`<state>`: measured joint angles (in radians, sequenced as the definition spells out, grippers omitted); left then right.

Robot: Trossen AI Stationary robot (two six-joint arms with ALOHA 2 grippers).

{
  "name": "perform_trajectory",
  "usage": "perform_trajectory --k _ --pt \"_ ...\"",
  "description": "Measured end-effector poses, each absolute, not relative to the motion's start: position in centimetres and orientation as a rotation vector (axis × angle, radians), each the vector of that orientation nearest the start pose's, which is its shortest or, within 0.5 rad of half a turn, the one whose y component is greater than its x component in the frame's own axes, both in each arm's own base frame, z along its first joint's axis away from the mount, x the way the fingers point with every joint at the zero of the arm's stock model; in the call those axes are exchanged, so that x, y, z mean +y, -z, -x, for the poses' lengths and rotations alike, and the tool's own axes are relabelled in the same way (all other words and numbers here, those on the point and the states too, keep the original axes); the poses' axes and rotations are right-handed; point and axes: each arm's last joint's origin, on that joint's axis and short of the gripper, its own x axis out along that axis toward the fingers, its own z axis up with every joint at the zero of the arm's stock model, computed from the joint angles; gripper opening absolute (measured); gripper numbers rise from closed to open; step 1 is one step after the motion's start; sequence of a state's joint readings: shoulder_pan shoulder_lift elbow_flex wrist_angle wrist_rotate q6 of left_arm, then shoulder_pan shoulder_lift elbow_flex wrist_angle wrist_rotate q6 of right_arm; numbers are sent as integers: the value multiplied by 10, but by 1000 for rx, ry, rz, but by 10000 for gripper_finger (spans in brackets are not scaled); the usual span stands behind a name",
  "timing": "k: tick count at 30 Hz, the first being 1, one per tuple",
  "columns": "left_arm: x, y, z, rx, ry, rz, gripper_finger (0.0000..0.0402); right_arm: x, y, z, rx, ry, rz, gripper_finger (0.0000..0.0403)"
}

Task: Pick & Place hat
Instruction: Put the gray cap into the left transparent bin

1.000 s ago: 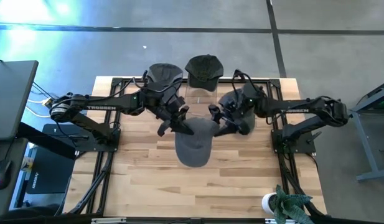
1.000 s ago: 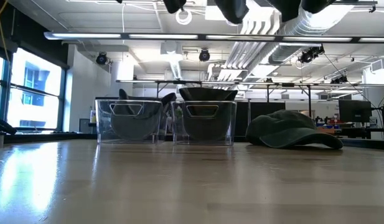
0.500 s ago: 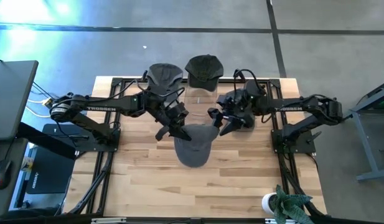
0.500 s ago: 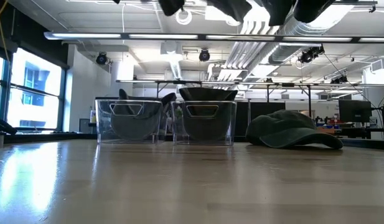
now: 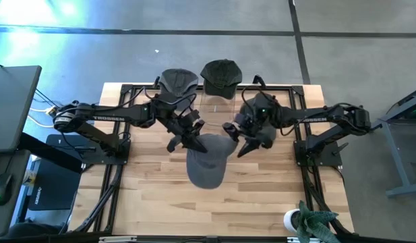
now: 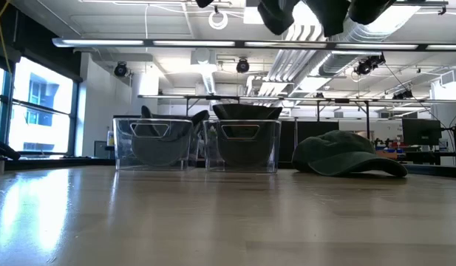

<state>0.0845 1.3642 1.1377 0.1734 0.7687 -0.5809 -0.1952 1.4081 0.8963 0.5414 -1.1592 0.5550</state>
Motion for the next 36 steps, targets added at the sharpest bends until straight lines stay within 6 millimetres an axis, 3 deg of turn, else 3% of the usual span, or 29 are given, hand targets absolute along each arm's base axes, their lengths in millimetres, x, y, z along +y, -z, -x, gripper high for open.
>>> perform_trajectory --k 6,13,21,24,29,33,36 --pt "5 -365 -304 248 680 599 0 -33 -303 -293 326 -1072 -561 171" --pt "5 -366 -302 236 664 599 14 -29 -308 -295 271 -1045 -543 20" --pt "4 -355 -312 331 750 680 135 -20 -310 -296 271 -1025 -587 4" --pt "3 -349 -315 352 809 660 154 -19 -311 -297 264 -1004 -603 7" --pt "2 -354 -313 343 886 633 123 -20 -314 -295 263 -998 -619 5" --pt "1 -351 -313 376 918 648 67 -19 -322 -289 243 -1008 -604 3" --pt "1 -359 -305 361 932 644 19 -18 -327 -285 230 -1011 -595 5"
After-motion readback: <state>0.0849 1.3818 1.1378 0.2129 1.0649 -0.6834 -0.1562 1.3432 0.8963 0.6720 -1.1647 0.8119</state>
